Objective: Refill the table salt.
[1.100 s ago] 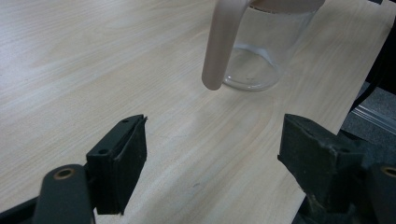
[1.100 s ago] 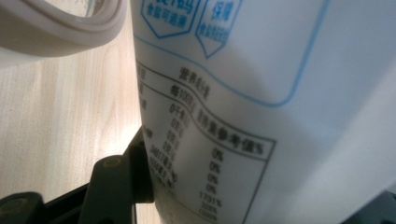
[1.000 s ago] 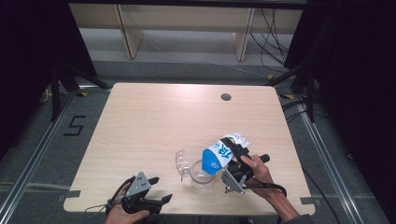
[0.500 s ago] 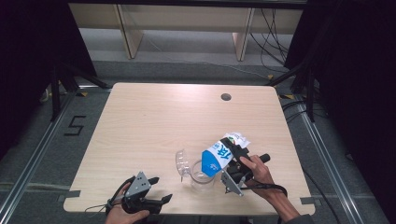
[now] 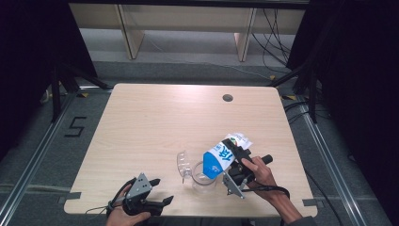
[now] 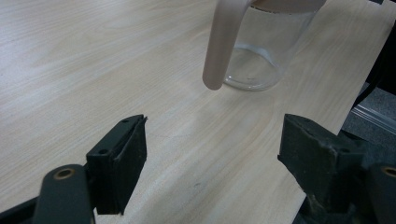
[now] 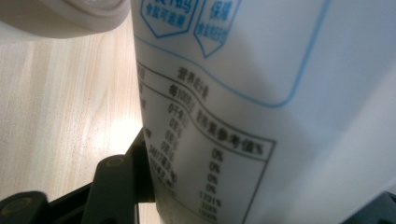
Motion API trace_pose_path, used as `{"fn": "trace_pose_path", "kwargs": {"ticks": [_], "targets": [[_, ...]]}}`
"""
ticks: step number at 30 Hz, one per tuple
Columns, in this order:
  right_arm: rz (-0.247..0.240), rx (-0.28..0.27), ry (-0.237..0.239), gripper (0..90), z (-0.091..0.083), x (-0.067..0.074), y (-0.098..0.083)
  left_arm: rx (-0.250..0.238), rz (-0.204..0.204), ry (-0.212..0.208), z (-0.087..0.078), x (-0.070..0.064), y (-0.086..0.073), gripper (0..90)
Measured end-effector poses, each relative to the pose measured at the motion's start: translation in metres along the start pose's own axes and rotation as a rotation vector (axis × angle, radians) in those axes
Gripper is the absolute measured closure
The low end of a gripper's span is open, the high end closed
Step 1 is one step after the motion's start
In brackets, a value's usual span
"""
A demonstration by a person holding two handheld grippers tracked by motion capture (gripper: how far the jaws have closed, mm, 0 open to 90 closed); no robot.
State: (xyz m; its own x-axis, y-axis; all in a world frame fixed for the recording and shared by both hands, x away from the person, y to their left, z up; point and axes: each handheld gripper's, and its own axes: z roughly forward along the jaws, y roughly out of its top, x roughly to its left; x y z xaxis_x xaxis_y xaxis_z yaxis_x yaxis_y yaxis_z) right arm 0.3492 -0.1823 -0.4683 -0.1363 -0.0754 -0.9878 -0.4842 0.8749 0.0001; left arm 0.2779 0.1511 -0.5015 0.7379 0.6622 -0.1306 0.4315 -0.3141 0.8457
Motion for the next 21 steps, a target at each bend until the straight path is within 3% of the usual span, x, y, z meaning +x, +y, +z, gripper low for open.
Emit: {"fn": "trace_pose_path", "kwargs": {"ticks": [1,2,3,4,6,8,9,16,17,18,21], "targets": [[0.034,0.015,0.008,44.9,-0.0006,0.003,-0.0002,0.0,0.0,0.0,0.0,0.0,0.0,22.8],[-0.01,-0.001,-0.012,44.9,0.0002,0.0005,0.0,0.0,0.0,0.0,0.0,0.0,0.0,22.8],[-0.019,-0.003,-0.009,44.9,0.0005,0.0001,0.0,0.0,0.0,0.0,-0.0001,0.0001,0.0,22.8],[0.015,0.023,0.005,44.9,-0.0012,0.0026,0.0,0.0,0.0,0.0,0.0,0.0001,0.0001,22.8],[-0.022,0.012,0.005,44.9,-0.0007,0.0001,0.0006,0.0,0.0,0.0,0.0,0.0001,0.0,22.8],[-0.021,0.012,0.005,45.1,-0.0007,0.0003,0.001,0.0,0.0,0.0,0.0001,0.0,0.0,22.8],[0.017,0.024,0.002,45.2,-0.0013,0.0033,0.0006,0.0,-0.001,0.0,0.0001,0.0,0.0,22.8],[0.003,0.019,0.005,45.3,-0.0011,0.0038,0.0016,0.001,-0.001,-0.001,0.0,0.0,0.0001,22.8],[0.03,0.019,-0.009,45.3,-0.001,0.0068,0.0012,0.002,0.0,-0.001,0.0,0.0001,0.0001,22.8],[-0.036,-0.005,-0.019,45.3,0.0005,0.0021,0.002,0.001,0.0,0.0,-0.0001,0.0,0.0001,22.8],[-0.065,-0.008,-0.022,45.4,0.0005,0.0015,0.002,0.005,-0.001,0.0,-0.0003,0.0001,0.0002,22.8]]}}
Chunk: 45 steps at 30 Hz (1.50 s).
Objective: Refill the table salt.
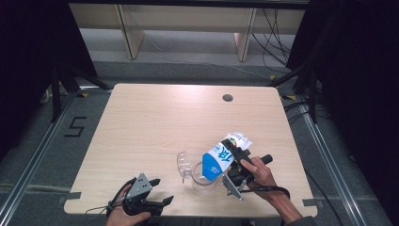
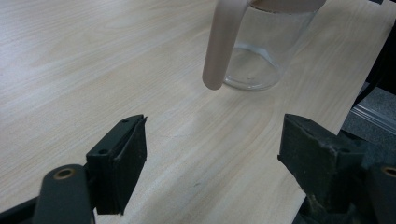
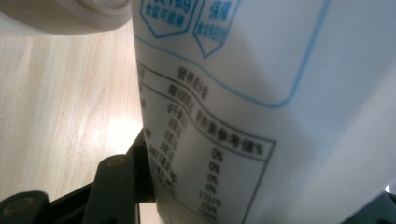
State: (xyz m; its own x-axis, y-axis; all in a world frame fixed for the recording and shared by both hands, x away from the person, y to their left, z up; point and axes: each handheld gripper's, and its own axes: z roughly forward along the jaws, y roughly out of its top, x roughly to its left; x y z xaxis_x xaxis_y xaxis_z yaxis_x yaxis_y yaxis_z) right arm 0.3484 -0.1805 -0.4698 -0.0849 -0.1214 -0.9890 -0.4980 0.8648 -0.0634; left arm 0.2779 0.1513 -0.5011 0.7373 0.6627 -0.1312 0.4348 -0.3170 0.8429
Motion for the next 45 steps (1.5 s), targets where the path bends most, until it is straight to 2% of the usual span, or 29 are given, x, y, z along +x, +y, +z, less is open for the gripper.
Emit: {"fn": "trace_pose_path", "kwargs": {"ticks": [1,3,8,9,10,11,13,15,17,19,29,30,31,32,33,34,38,39,40,41,42,45], "targets": [[0.038,0.018,0.012,45.4,-0.001,0.0028,0.0005,0.002,0.003,0.0,-0.0002,0.0003,0.0,22.8],[0.049,0.025,0.007,45.7,-0.0017,0.0037,0.0008,-0.007,0.0,-0.001,0.0004,-0.0002,-0.0004,22.8],[0.026,0.018,0.016,45.9,-0.0017,0.0029,0.0002,-0.002,0.0,0.0,0.0001,0.0,-0.0002,22.8],[-0.021,0.01,0.013,45.9,-0.0013,-0.0003,0.0005,0.0,0.001,0.0,-0.0001,0.0,-0.0002,22.8],[-0.027,0.003,0.008,46.0,-0.0009,-0.0008,0.0007,-0.002,0.0,-0.001,0.0001,0.0,-0.0002,22.8],[0.024,0.018,0.007,45.9,-0.0013,0.003,0.0005,-0.002,-0.003,0.001,0.0,-0.0002,-0.0002,22.8],[-0.03,0.004,-0.008,46.0,-0.001,0.0,0.0015,-0.005,-0.003,-0.004,0.0002,0.0002,-0.0002,22.8],[0.028,0.023,0.004,46.2,-0.0022,0.0044,0.0011,-0.003,-0.004,-0.003,0.0001,0.0001,0.0,22.8],[0.006,0.011,-0.004,46.4,-0.0017,0.0032,0.0014,-0.003,-0.004,-0.003,0.0001,-0.0001,-0.0001,22.8],[0.015,0.019,0.001,46.4,-0.0023,0.0039,0.0018,-0.003,-0.005,-0.004,0.0001,0.0,0.0,22.8],[-0.002,0.028,-0.01,46.7,-0.003,0.003,0.0017,-0.01,-0.006,-0.005,0.0006,-0.0001,-0.0003,22.8],[-0.011,0.025,-0.012,46.7,-0.0029,0.0024,0.0017,-0.003,-0.005,-0.003,0.0,-0.0001,0.0,22.8],[-0.058,0.007,-0.023,46.7,-0.0022,-0.0011,0.0021,-0.004,-0.006,-0.003,0.0001,-0.0001,0.0,22.8],[-0.063,0.005,-0.025,46.7,-0.0021,-0.0013,0.002,-0.004,-0.005,-0.003,0.0001,-0.0001,0.0,22.8],[-0.064,0.01,-0.024,46.8,-0.0023,-0.0011,0.002,0.001,-0.001,0.0,-0.0003,0.0,0.0001,22.8],[-0.015,0.034,-0.013,46.9,-0.0035,0.0028,0.0014,-0.006,-0.001,0.002,0.0001,-0.0002,-0.0002,22.8],[-0.029,0.041,-0.014,47.0,-0.0036,0.0038,0.0017,-0.003,-0.005,-0.004,0.0001,0.0,0.0001,22.8],[-0.074,0.023,-0.023,47.0,-0.0024,0.0011,0.0026,-0.003,-0.005,-0.004,0.0001,0.0001,0.0001,22.8],[-0.093,0.017,-0.024,47.0,-0.0025,0.0005,0.0032,-0.003,-0.005,-0.004,0.0001,0.0,0.0001,22.8],[-0.051,0.035,-0.012,47.1,-0.0033,0.0038,0.0027,-0.003,-0.005,-0.004,0.0001,0.0,0.0001,22.8],[-0.037,0.051,0.001,47.3,-0.0043,0.0049,0.0027,0.004,0.003,0.001,-0.0004,0.0002,0.0003,22.8],[-0.053,0.041,-0.002,47.5,-0.0035,0.0048,0.0033,0.003,0.002,0.0,-0.0004,0.0001,0.0003,22.8]]}}
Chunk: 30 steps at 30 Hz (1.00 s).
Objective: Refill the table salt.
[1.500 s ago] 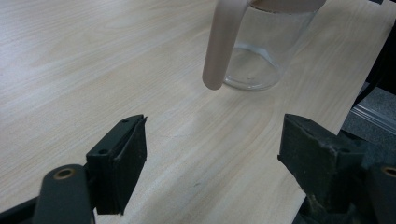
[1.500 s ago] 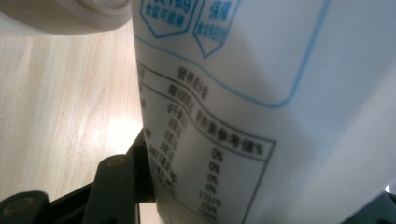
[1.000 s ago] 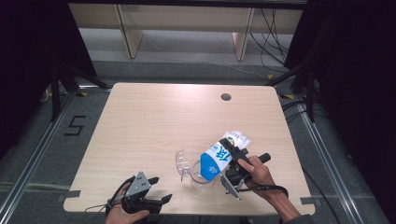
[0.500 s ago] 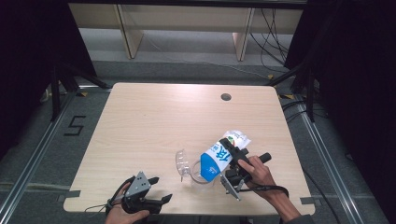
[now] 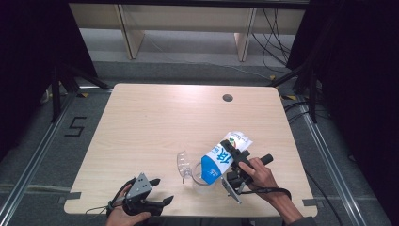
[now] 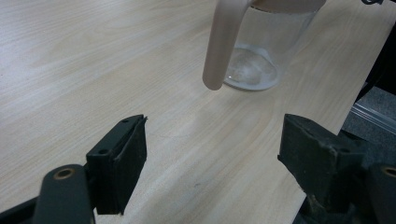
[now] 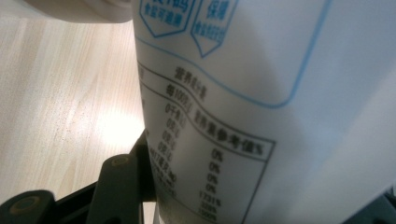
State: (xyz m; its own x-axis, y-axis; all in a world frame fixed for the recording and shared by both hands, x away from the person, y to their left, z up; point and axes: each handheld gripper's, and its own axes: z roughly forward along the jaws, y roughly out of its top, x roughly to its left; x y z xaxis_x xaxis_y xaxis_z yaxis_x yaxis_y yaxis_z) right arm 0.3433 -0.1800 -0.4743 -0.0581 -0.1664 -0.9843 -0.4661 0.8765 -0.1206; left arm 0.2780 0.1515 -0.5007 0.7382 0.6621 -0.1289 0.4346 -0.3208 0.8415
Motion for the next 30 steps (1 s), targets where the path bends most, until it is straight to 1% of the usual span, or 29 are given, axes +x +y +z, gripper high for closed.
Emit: {"fn": "trace_pose_path", "kwargs": {"ticks": [1,3,4,6,7,8,9,11,13,14,19,22,24,25,27,28,29,30], "targets": [[0.011,0.0,-0.01,47.6,0.0003,0.0007,0.0008,0.0,0.0,0.0,0.0,0.0001,0.0,22.8],[0.03,0.011,-0.005,47.6,-0.0004,0.0023,0.0006,-0.003,-0.004,0.0,0.0002,-0.0003,-0.0001,22.8],[0.028,0.006,-0.005,47.7,-0.0001,0.0019,0.0,-0.003,-0.003,0.0,0.0003,-0.0001,-0.0001,22.8],[0.007,0.01,-0.002,47.8,-0.0005,0.0004,-0.0004,0.0,0.0,0.0,0.0001,0.0,0.0,22.8],[0.005,0.008,-0.004,47.8,-0.0003,0.0005,-0.0005,-0.006,-0.001,-0.002,0.0006,0.0,-0.0003,22.8],[0.006,0.008,-0.003,47.9,-0.0004,0.0004,-0.0005,0.0,0.0,0.0,0.0003,0.0,-0.0001,22.8],[0.007,0.011,-0.002,47.9,-0.0006,0.0002,-0.0005,-0.007,-0.002,-0.001,0.0008,-0.0001,-0.0004,22.8],[0.006,0.011,-0.003,48.0,-0.0005,0.0003,-0.0005,0.001,0.0,0.0,0.0001,0.0001,-0.0001,22.8],[0.008,0.011,-0.006,48.0,-0.0004,0.0004,-0.0002,-0.002,-0.003,0.0,0.0004,-0.0001,-0.0001,22.8],[0.029,0.014,-0.009,48.0,-0.0004,0.0023,0.0003,-0.002,-0.003,-0.001,0.0004,-0.0001,-0.0001,22.8],[0.022,0.019,-0.007,48.1,-0.0008,0.002,0.0001,-0.002,-0.004,0.0,0.0002,-0.0001,0.0,22.8],[0.017,0.013,-0.012,48.2,-0.0003,0.0021,-0.0001,-0.003,-0.003,0.0,0.0003,-0.0001,-0.0001,22.8],[0.016,0.022,-0.013,48.5,-0.0009,0.0023,0.0002,0.0,0.0,0.0,0.0001,0.0001,0.0,22.8],[0.021,0.001,-0.022,48.5,0.0005,0.0027,-0.0005,-0.006,-0.001,-0.001,0.0005,0.0,-0.0003,22.8],[0.004,-0.003,-0.025,48.5,0.0006,0.0013,-0.0008,-0.002,0.001,0.0,0.0001,0.0001,-0.0001,22.8],[-0.025,-0.012,-0.03,48.5,0.0009,-0.0012,-0.0007,-0.004,-0.006,-0.001,0.0003,-0.0003,-0.0001,22.8],[0.001,0.013,-0.013,48.5,-0.0004,0.0001,-0.0007,-0.006,-0.006,-0.005,0.0005,0.0,-0.0001,22.8],[-0.012,0.01,-0.013,48.5,-0.0003,-0.0011,-0.0007,-0.006,-0.007,-0.004,0.0004,-0.0001,-0.0001,22.8]]}}
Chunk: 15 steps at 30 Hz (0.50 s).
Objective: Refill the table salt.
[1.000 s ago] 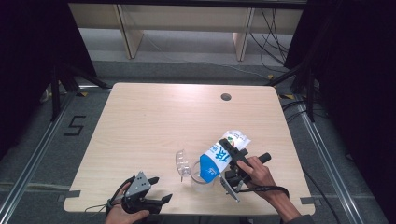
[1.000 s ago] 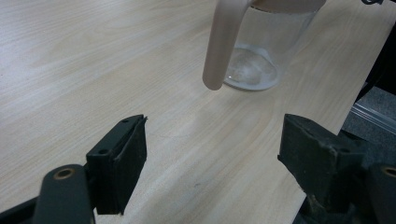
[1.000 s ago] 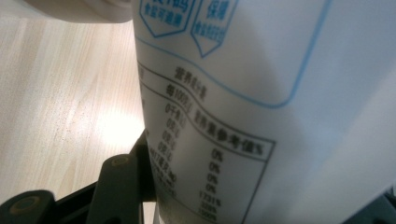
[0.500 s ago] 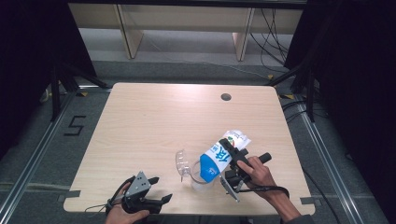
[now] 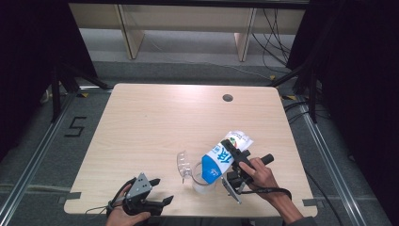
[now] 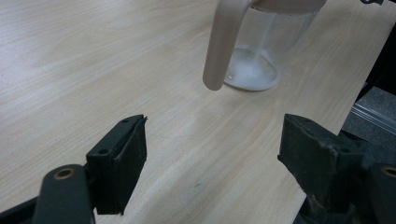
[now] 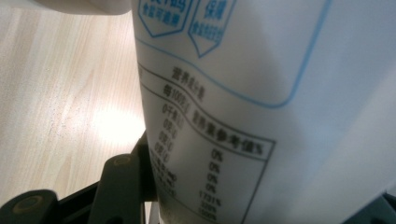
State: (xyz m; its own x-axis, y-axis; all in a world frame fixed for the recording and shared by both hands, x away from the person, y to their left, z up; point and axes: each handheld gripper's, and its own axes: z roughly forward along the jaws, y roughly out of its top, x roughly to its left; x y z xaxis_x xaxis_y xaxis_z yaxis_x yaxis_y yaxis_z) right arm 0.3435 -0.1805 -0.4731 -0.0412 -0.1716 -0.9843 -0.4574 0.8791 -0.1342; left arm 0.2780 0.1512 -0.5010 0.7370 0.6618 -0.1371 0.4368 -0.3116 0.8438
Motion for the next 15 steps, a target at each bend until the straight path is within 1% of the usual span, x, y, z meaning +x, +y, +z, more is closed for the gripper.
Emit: {"fn": "trace_pose_path", "kwargs": {"ticks": [1,3,15], "targets": [[-0.042,-0.022,-0.016,48.5,0.0011,-0.0035,0.0004,-0.001,0.0,0.0,0.0,-0.0001,0.0,22.8],[-0.035,-0.024,-0.022,48.6,0.0011,-0.0034,0.0003,-0.001,0.0,-0.002,0.0002,0.0001,0.0,22.8],[-0.042,-0.019,-0.022,48.8,0.0008,-0.0038,0.0002,-0.002,0.004,0.0,-0.0001,0.0003,0.0001,22.8]]}}
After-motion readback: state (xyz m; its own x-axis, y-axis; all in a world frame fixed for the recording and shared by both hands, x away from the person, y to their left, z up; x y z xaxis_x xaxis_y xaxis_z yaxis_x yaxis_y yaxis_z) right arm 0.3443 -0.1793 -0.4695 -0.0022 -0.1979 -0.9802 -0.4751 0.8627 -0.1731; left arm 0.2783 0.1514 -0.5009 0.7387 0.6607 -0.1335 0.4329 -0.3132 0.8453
